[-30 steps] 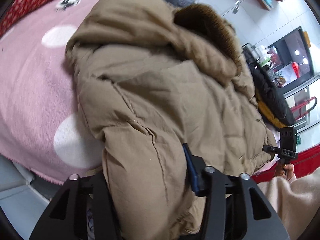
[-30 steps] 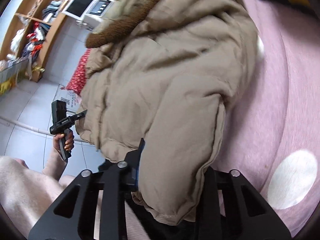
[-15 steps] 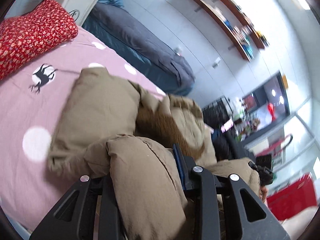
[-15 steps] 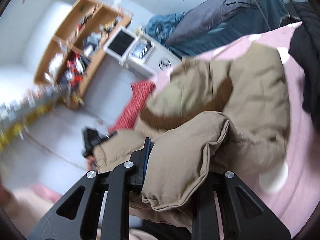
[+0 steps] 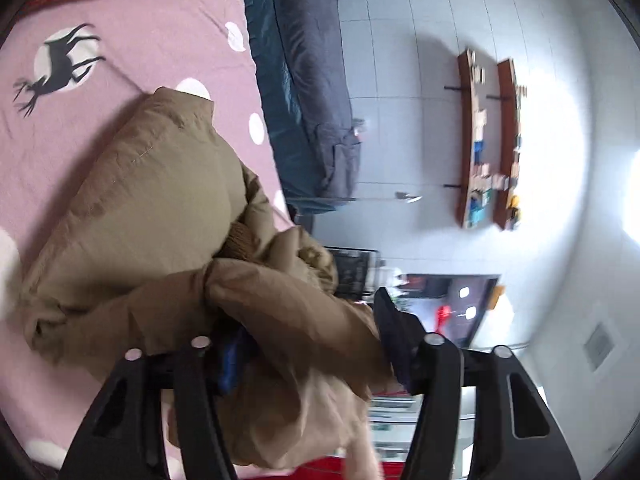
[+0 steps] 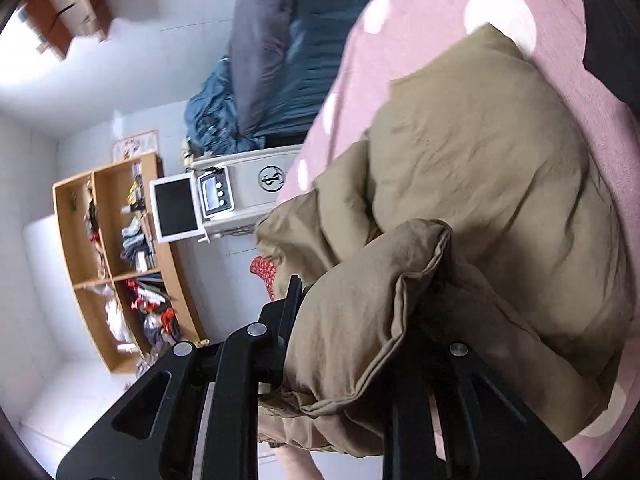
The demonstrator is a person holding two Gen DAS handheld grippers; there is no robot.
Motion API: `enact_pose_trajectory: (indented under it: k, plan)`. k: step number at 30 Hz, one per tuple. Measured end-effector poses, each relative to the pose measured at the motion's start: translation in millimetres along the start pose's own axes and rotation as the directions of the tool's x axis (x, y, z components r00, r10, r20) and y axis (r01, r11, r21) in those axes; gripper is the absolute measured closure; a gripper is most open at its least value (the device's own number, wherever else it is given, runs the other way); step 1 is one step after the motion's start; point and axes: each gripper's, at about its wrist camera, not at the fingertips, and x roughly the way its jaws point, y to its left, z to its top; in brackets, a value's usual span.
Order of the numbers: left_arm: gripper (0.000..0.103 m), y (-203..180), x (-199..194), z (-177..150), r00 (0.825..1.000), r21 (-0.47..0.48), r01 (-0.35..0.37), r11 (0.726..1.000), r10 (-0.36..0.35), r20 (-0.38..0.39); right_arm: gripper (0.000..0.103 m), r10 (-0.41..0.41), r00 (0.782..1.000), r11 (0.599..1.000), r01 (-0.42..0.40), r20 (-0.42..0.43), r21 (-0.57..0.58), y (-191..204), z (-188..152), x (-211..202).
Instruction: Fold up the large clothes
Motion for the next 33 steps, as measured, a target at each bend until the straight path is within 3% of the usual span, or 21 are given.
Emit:
enact_pose_trajectory:
  k: [2,5,6,7,8,9,11,12,13,14,16,17,20,21,22,23,24,25,28,30,33]
  plan:
    - [0.031,-12.0,-18.8,-8.1,0.999,0.056,-0.027,0.998,0.025,0.03,0.083,-0.018,1.0,1.0,0.018,-0.014,0.005,1.3,6.3,4.8]
    - [0.025,-38.4,-28.6,-35.1,0.969,0.23,-0.246,0.942,0.234,0.078,0.083,-0.03,0.999,0.999,0.03,-0.016,0.017,5.3,15.0,13.8]
    - [0.021,-52.3,-29.0,-52.6,0.932,0.325,-0.362,0.874,0.336,0.133,0.083,-0.024,1.0,0.999,0.025,-0.014,0.038,2.6,16.1,16.1]
    - [0.021,-59.7,-28.2,-61.6,0.918,0.376,-0.397,0.837,0.364,0.158,0.083,-0.018,1.0,0.998,0.018,-0.013,0.063,-0.4,19.2,18.0]
    - [0.021,-69.7,-28.8,-78.0,0.922,0.445,-0.388,0.807,0.348,0.173,0.083,-0.011,1.0,0.996,0.011,-0.007,0.085,-3.9,21.0,21.6]
    - [0.02,-74.6,-31.5,-86.7,0.935,0.47,-0.354,0.809,0.309,0.173,0.083,-0.005,1.0,0.995,0.006,-0.004,0.101,-4.4,21.5,24.0]
    - [0.016,-85.3,-44.1,-108.7,0.968,0.514,-0.238,0.824,0.157,0.195,0.083,0.004,1.0,0.99,-0.004,0.0,0.139,-9.8,23.6,25.6]
    - [0.009,-91.6,-52.0,-128.3,0.976,0.565,-0.157,0.81,0.038,0.217,0.082,0.009,1.0,0.988,-0.009,0.001,0.151,-12.1,24.0,25.3]
    - [0.007,-95.5,-51.2,-141.9,0.975,0.601,-0.139,0.787,0.001,0.223,0.081,0.017,1.0,0.986,-0.017,0.001,0.167,-14.6,24.9,24.5]
    - [0.007,-98.4,-43.9,-153.0,0.975,0.628,-0.149,0.764,0.007,0.223,0.078,0.028,1.0,0.983,-0.028,0.002,0.181,-16.8,24.6,24.5]
    - [0.007,-99.4,-15.8,-182.9,0.964,0.681,-0.26,0.685,0.14,0.228,0.072,0.064,0.998,0.977,-0.063,0.001,0.202,-18.2,23.0,22.8]
    - [0.007,-95.3,6.8,-198.8,0.946,0.704,-0.325,0.632,0.224,0.236,0.065,0.08,0.997,0.975,-0.078,0.002,0.206,-16.5,21.9,22.4]
    - [0.007,-71.4,53.7,-221.5,0.912,0.727,-0.388,0.566,0.349,0.215,0.057,0.12,0.993,0.969,-0.119,0.006,0.216,-12.0,17.7,18.6]
    - [0.007,-58.9,73.2,-221.9,0.893,0.719,-0.421,0.552,0.392,0.221,0.053,0.132,0.991,0.969,-0.131,0.011,0.21,-9.0,16.2,18.1]
    - [0.007,-47.6,90.9,-218.9,0.855,0.703,-0.487,0.519,0.449,0.261,0.05,0.149,0.989,0.969,-0.149,0.017,0.199,-5.2,13.1,15.2]
    - [0.009,-39.3,106.9,-212.3,0.795,0.671,-0.573,0.47,0.516,0.317,0.042,0.167,0.986,0.967,-0.169,0.023,0.19,-2.2,10.5,12.9]
    - [0.011,-33.7,116.7,-202.5,0.759,0.643,-0.621,0.449,0.549,0.35,0.033,0.214,0.976,0.961,-0.216,0.031,0.172,4.4,3.8,5.8]
    - [0.011,-31.0,123.8,-192.7,0.741,0.616,-0.649,0.447,0.557,0.376,0.029,0.249,0.968,0.954,-0.251,0.032,0.163,6.9,-0.6,0.5]
    - [0.011,-37.8,129.7,-167.8,0.759,0.576,-0.646,0.501,0.5,0.417,0.019,0.354,0.934,0.922,-0.356,0.042,0.151,14.9,-17.6,-21.1]
    - [0.011,-46.1,140.9,-156.4,0.742,0.589,-0.663,0.462,0.511,0.433,0.017,0.349,0.936,0.935,-0.351,0.043,0.044,29.4,-35.0,-40.3]
    - [0.011,-53.0,160.0,-144.9,0.715,0.609,-0.684,0.401,0.536,0.449,0.017,0.195,0.979,0.949,-0.174,0.058,-0.264,63.6,-68.0,-56.6]
